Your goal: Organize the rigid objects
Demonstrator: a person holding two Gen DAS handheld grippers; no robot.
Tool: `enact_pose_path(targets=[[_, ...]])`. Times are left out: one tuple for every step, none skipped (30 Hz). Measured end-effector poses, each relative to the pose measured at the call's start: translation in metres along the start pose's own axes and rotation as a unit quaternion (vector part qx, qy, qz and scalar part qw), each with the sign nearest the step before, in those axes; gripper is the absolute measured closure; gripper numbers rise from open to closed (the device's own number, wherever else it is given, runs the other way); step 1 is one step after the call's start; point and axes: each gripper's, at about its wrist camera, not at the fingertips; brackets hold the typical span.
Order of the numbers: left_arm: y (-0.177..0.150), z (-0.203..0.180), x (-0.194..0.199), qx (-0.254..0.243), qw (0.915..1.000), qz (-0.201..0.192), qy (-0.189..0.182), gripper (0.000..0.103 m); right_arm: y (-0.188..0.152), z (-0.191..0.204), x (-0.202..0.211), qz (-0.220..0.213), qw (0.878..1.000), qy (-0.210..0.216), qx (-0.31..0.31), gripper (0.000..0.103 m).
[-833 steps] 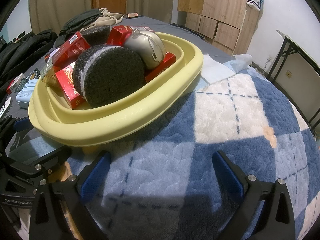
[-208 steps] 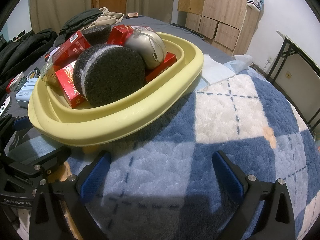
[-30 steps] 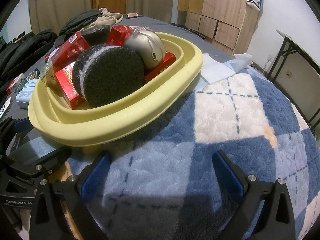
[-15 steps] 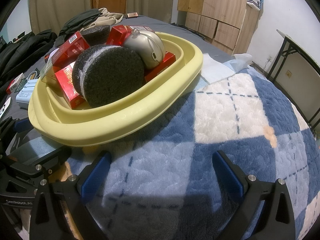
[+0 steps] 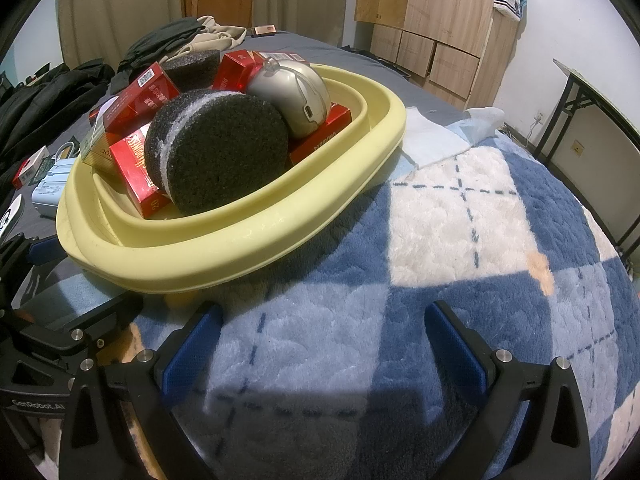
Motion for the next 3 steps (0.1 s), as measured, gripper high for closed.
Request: enact_pose_path(targets=[[-0.0003,-0.0001,0.0003,0.0,1.0,0.0,0.0,0.0,0.0003,0.0001,0.0,0.0,1.0,0.0,0.0,0.0],[-0.0001,0.0,0.0001,0.0,1.0,0.0,0.0,0.0,0.0,0.0,0.0,0.0,1.0,0.0,0.0,0.0],[-0.0003,-0.0001,0.0003,0.0,1.0,0.0,0.0,0.0,0.0,0.0,0.0,0.0,1.0,0.0,0.0,0.0]])
Point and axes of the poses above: each gripper's, at about its wrist camera, not at the fingertips, and x roughly against the way its jaws point, z to its left, y to its top, and after that the axes turned 9 degrees about -y, right-handed
